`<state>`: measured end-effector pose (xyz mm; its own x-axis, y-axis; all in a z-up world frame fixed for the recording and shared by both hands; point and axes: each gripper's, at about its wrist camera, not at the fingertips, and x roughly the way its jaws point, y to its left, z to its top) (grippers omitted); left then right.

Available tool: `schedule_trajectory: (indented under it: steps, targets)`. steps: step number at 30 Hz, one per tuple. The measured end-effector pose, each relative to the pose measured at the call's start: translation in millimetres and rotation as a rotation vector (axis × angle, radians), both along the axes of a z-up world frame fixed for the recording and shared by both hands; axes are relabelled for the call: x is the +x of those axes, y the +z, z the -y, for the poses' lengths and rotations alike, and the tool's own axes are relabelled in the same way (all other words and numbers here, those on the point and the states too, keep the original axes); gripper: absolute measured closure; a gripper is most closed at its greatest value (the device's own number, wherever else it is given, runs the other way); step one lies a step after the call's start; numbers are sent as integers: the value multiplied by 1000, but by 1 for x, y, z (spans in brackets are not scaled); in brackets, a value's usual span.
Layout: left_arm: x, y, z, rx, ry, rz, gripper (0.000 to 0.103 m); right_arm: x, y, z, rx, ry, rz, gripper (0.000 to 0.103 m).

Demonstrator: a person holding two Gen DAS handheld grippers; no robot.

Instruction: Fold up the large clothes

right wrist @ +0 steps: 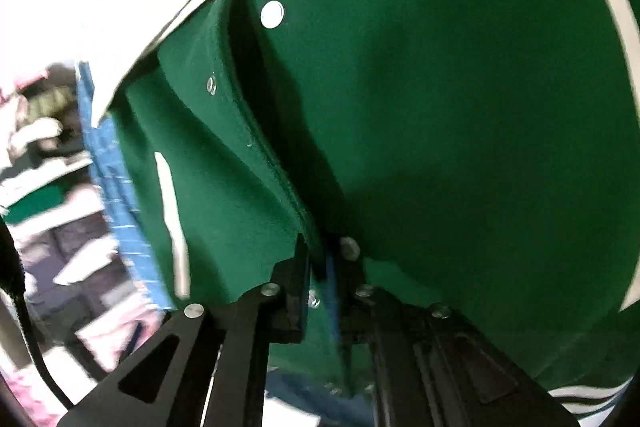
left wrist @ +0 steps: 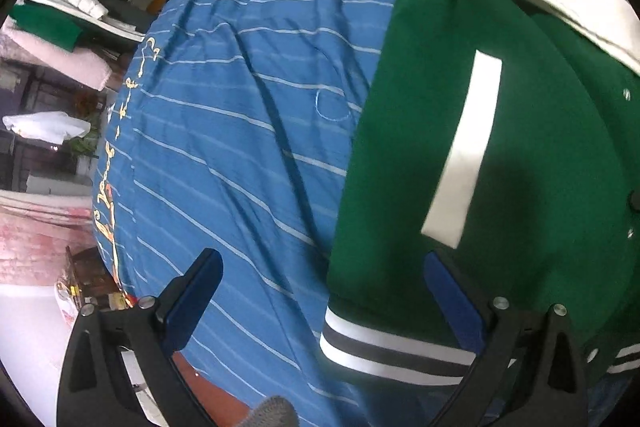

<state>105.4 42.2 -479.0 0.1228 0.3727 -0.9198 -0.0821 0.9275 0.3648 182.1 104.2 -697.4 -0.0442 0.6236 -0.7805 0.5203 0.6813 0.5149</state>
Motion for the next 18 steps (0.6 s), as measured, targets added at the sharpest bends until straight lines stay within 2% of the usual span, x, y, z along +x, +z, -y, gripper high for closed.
schedule_trajectory:
  steps: [4, 7, 9, 10, 12, 14, 16, 17, 18]
  targets:
    - [-8, -22, 6, 7, -24, -27, 0, -31, -1, 14, 81, 17, 3, 88]
    - [-11, -62, 14, 36, -78, -90, 0, -54, -27, 7, 133, 73, -66, 88]
    - [-12, -70, 15, 37, -85, -57, 0, -65, -40, -1, 115, 62, -80, 95]
    - [-12, -70, 15, 34, -81, -42, 0, -65, -41, -6, 93, 35, -78, 95]
    - [-12, -70, 15, 34, -91, -28, 0, -62, -30, -16, 22, 52, -64, 95]
    - [-11, -71, 12, 12, -97, -23, 0, -57, -4, -27, -71, 151, -4, 95]
    - [-7, -69, 8, -17, -72, -41, 0, -54, 12, -39, -94, 188, 11, 91]
    - [-5, -68, 7, -25, -58, -53, 0, -57, 20, -34, -106, 186, 21, 90]
    - [-5, -65, 6, -24, -43, -63, 0, -61, 33, -23, -130, 178, 47, 85]
